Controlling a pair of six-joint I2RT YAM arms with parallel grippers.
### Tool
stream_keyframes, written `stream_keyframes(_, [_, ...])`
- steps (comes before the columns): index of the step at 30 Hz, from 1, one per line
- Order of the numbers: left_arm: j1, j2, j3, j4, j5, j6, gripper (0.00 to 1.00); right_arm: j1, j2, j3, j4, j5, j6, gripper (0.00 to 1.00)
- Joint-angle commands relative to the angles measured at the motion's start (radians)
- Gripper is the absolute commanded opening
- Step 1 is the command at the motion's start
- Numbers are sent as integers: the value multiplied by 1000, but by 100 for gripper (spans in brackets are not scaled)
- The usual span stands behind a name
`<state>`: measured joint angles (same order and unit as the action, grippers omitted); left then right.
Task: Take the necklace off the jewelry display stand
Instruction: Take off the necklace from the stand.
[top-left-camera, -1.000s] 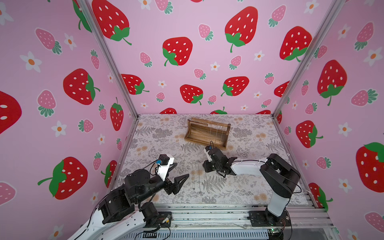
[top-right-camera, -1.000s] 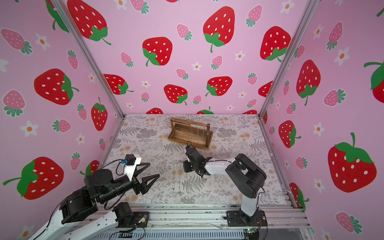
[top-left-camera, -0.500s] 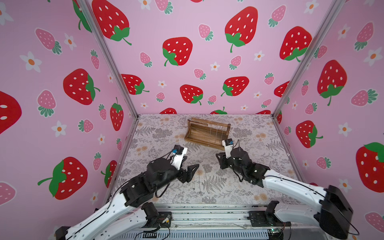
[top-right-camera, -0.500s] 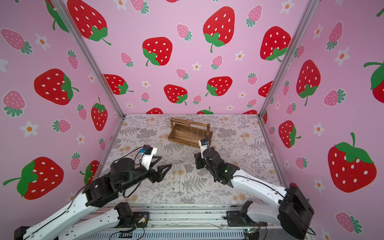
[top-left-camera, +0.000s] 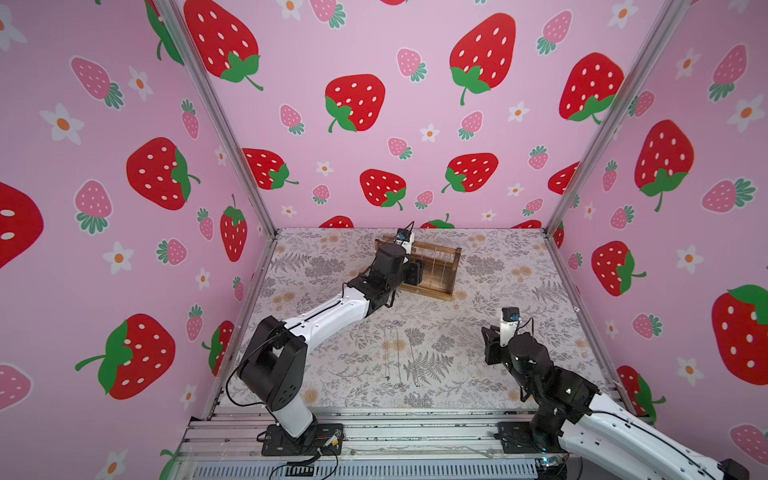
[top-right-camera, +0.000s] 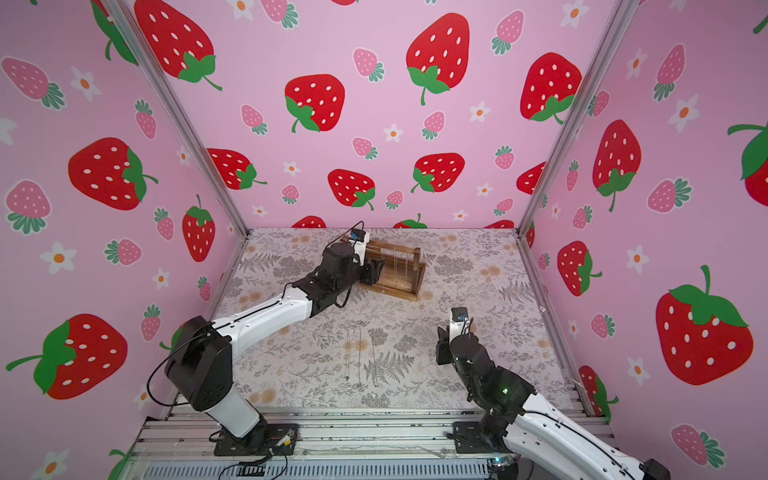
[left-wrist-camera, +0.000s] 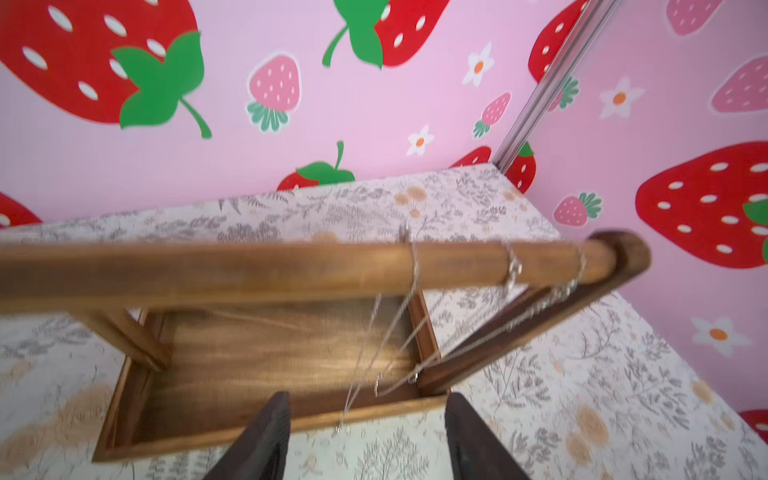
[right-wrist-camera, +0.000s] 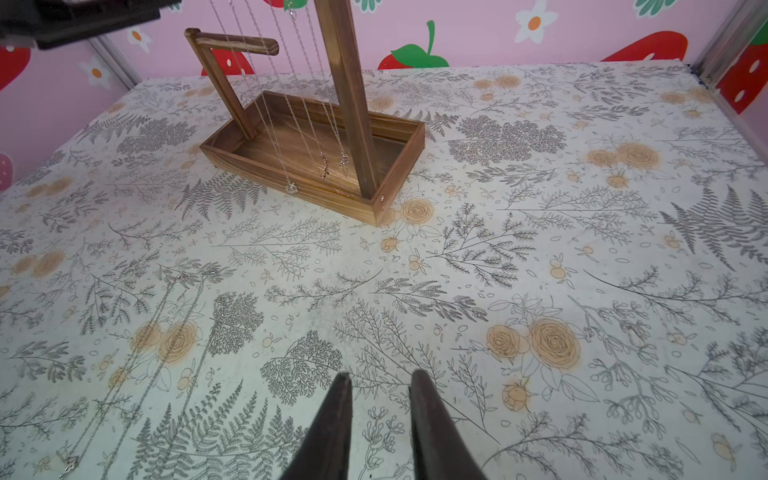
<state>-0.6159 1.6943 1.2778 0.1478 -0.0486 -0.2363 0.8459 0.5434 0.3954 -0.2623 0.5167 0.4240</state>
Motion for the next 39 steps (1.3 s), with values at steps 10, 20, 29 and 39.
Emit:
stream_keyframes(10, [34,122,157,24,72,9,51,-4,-44,14,-45,23,17,27])
stream_keyframes(20, [36,130,151,27,62,5,22,-4,-73,0,-55,19,38,26])
stream_keyframes(29, [36,62,58,28,56,-2,0,-4,-47,-12,-34,8,56,26])
stream_keyframes(39, [34,-2,-97,64,68,-32,0,-4,-28,-18,-15,-12,61,26])
